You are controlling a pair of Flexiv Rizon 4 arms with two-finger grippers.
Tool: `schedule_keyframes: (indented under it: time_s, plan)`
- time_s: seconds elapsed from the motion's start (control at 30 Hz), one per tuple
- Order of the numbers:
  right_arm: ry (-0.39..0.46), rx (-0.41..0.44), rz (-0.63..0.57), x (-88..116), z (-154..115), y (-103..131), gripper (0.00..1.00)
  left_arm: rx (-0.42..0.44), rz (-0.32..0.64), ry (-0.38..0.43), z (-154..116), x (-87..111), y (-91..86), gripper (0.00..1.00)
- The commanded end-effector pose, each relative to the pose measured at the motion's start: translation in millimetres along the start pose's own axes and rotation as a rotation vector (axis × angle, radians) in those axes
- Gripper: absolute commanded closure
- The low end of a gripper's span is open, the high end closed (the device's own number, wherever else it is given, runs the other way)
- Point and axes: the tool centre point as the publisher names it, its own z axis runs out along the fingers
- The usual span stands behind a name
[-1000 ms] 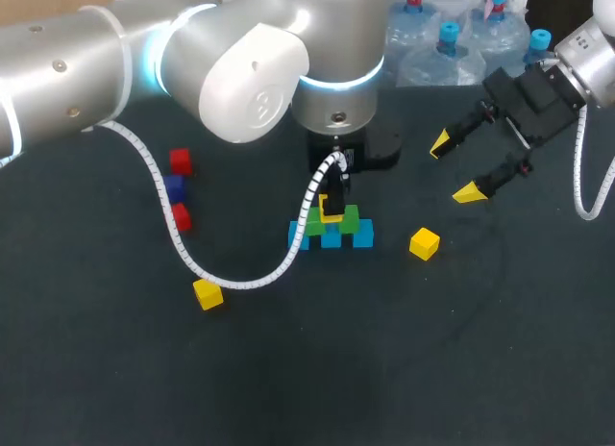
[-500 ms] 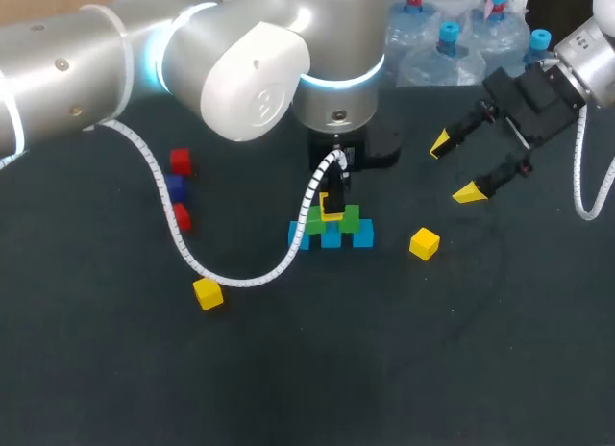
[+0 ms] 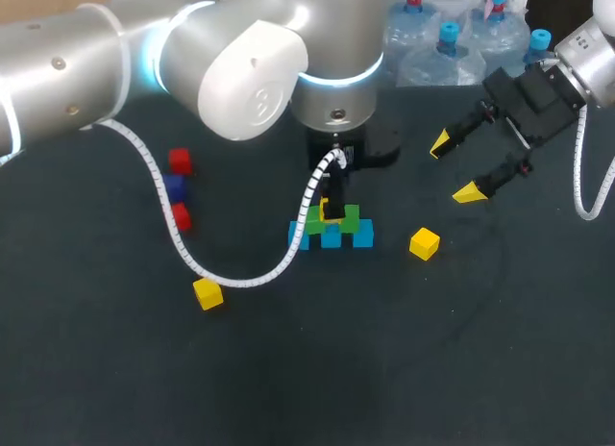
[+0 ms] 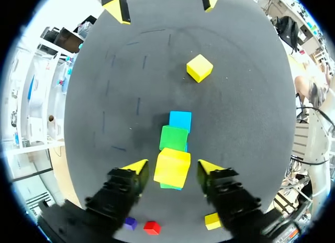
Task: Place the blue cubes, place green cubes on the blue cubes, place the yellow cubes on the green cubes, then place the red cubes on the yellow cubes, and place purple cube on the red cubes.
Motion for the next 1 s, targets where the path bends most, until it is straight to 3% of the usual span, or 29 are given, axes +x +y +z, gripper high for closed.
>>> schedule_keyframes:
  time_s: [0.03, 0.43, 1.0]
  plan:
    - [-0.001, 0.0, -0.001, 0, 0, 0, 0.0, 0.002, 0.0, -0.006, 1, 1.7, 0.0, 0.0]
    - [-0.001, 0.0, -0.001, 0, 0, 0, 0.0, -0.043, -0.026, -0.028, -13, 5.0, -3.8, 0.0]
    - [-0.001, 0.0, -0.001, 0, 0, 0, 0.0, -0.119, -0.08, -0.086, -29, 27.1, -21.6, 0.0]
